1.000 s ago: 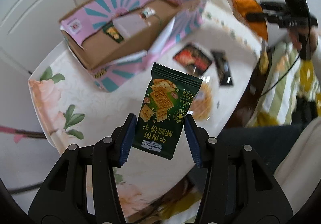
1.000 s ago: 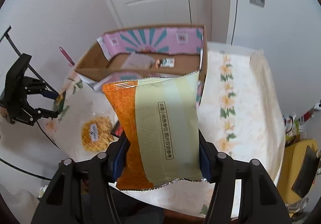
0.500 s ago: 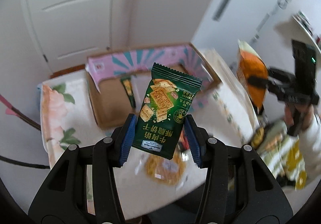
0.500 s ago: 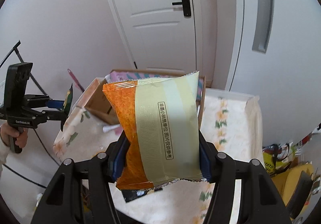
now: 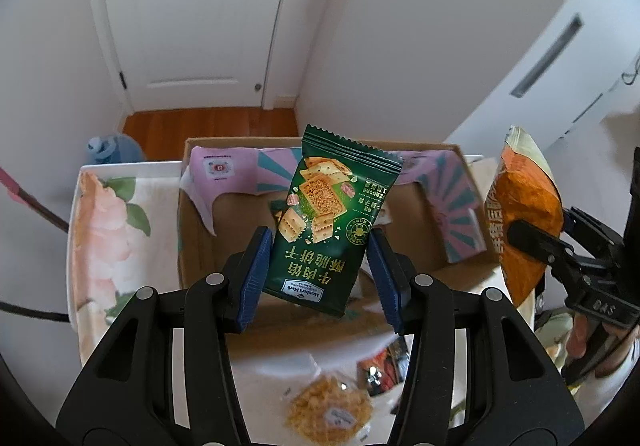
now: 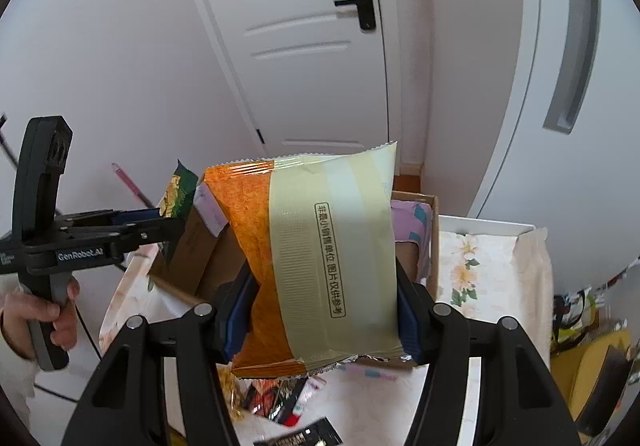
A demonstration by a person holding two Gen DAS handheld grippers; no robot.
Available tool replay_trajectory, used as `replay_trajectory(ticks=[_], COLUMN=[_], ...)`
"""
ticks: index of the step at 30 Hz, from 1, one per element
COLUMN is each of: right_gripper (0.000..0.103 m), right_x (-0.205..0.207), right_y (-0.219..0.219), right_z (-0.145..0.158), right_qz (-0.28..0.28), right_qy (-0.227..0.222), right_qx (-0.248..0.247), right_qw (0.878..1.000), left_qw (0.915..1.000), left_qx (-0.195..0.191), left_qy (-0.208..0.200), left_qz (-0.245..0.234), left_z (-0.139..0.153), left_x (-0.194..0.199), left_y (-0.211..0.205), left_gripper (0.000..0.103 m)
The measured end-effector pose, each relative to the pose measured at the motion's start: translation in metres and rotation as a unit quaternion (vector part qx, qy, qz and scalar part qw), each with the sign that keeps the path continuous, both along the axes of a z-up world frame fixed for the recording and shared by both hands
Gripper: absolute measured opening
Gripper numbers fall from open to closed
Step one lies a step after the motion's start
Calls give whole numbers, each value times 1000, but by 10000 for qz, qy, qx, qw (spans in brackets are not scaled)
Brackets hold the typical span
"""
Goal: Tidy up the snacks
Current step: 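Carry the green packet and orange-and-cream pouch over the cardboard box with both tools, then open both tools to release the packet and pouch into the box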
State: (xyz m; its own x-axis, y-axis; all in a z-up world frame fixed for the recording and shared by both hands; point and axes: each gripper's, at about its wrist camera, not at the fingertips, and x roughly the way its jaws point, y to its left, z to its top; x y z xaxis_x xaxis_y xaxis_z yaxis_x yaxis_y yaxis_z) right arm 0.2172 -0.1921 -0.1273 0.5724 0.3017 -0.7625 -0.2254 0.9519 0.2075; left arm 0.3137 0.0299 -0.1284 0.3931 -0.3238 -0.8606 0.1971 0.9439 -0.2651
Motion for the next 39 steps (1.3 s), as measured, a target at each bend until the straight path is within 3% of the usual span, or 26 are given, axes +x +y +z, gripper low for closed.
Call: replay_trajectory(ticks=[7, 8, 9, 11, 16, 24, 33, 35, 37, 39], right_gripper=[56, 56, 56, 56, 56, 56, 58, 64, 98, 100], right_x=[29, 32, 35, 38, 41, 45, 71, 76, 76, 72], right_y=[7, 7, 6, 6, 3, 7, 33, 34, 32, 32], right_z=[-25, -28, -31, -34, -41, -46, -63, -70, -71, -66], right_qz=[-215, -247, -281, -326, -453, -513, -605, -694, -776, -739], right_qy=[350, 396, 441, 487, 616, 785, 1294, 1321, 1110, 979], right_qx=[105, 123, 132, 135, 147, 170, 257, 382, 548, 555], right_qw=[9991, 9988, 9985, 9982, 9970, 9954, 9894, 9881, 9893, 9909], left_qw=[9983, 9975, 9962, 9927, 9899, 9928, 9934, 9937, 9936, 9937], left_qx=[541, 692, 849, 1184, 1276, 1086, 1033, 1005, 1011, 983], left_qy=[159, 73, 16, -91, -335, -448, -488, -495, -507, -535], left_qz=[-124, -158, -193, -232, -511, -249, -126, -100, -63, -31], left_z=[-32, -34, -36, -37, -34, -13, -6, -7, -6, -3], left_x=[30, 31, 32, 32, 18, -5, -26, -29, -32, -34], left_y=[-17, -20, -23, -29, -32, -16, -5, -2, 2, 5], left_gripper=[46, 52, 75, 102, 103, 103, 103, 103, 102, 102])
